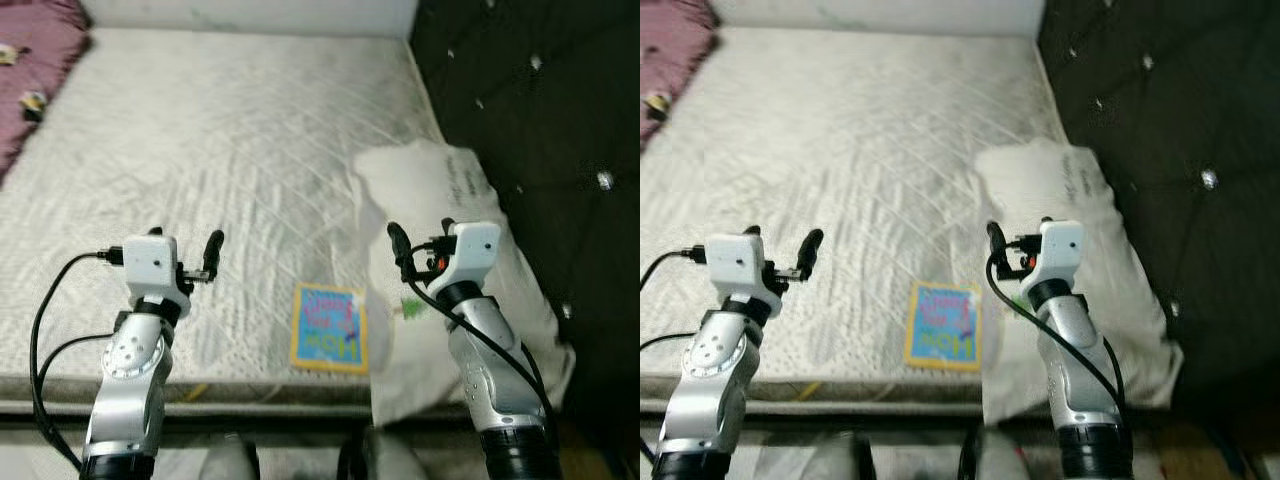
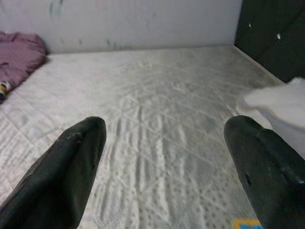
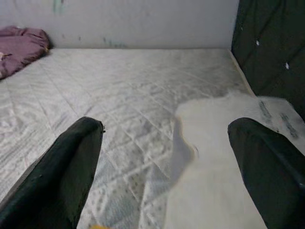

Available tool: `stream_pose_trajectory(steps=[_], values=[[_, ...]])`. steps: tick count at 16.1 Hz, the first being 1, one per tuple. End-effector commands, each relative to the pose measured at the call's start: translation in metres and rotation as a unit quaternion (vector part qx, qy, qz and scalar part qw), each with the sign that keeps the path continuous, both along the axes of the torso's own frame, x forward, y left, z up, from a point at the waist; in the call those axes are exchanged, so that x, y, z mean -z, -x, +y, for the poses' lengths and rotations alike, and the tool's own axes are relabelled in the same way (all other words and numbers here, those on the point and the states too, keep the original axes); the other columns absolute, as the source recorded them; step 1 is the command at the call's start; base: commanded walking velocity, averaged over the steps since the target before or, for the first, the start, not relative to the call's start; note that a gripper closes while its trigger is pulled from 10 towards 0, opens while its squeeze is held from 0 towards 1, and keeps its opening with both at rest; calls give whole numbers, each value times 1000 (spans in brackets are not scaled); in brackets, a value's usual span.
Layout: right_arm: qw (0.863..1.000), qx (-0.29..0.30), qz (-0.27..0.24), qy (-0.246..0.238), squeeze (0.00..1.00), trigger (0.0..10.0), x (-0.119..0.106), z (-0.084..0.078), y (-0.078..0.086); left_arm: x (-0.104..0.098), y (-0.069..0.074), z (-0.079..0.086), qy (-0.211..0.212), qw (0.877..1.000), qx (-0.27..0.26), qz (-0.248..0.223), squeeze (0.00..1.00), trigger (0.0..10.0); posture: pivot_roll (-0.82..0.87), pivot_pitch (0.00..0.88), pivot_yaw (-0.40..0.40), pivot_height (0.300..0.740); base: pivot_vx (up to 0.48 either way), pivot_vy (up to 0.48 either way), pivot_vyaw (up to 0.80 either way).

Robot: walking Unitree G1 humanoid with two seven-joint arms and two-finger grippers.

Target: Clean up the room

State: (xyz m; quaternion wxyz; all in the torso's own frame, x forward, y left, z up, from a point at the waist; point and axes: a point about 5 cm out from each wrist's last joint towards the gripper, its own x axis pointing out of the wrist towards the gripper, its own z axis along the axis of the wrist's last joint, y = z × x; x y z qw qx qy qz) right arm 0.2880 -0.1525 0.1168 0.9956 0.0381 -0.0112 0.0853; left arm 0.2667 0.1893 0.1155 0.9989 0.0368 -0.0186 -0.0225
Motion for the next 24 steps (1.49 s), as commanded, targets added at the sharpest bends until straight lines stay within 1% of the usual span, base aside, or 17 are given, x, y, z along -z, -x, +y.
stream_pose_trajectory(steps=[1,4,5,6,9,11,15,20,22,24], values=[[1000,10,6,3,0,10000,4,-4,1,2,0,-1,-7,1000,5,5,0,10000,0,24,-30,740,0,0,0],[1000,13,8,5,0,10000,5,-6,1,2,-2,-3,-8,1000,8,5,0,10000,-2,28,-29,740,0,0,0],[1000,13,9,5,0,10000,6,-6,2,3,-2,-6,7,1000,14,7,0,10000,-2,28,-29,740,0,0,0],[1000,15,10,4,0,10000,7,-6,2,4,-1,-6,8,1000,13,9,0,10000,-2,30,-29,740,0,0,0],[999,26,19,7,0,10000,11,-8,2,5,-2,-8,4,1000,12,9,0,10000,-2,31,-28,740,0,0,0],[999,28,20,7,0,10000,11,-8,2,5,-3,-11,25,999,17,10,0,10000,-3,31,-28,740,0,0,0],[999,36,25,9,0,10000,13,-10,2,6,-3,-12,31,999,19,15,0,10000,-5,35,-28,740,0,0,0],[999,38,30,11,0,10000,15,-10,3,7,-3,-14,37,999,27,21,0,10000,-8,40,-28,740,0,457,0],[999,39,32,13,0,10000,15,-11,3,7,-3,-15,38,999,29,20,0,10000,-8,40,-28,740,0,480,-800],[999,39,32,14,0,10000,16,-11,4,8,-3,-15,39,999,30,21,0,10000,-8,40,-28,740,0,480,-266]])
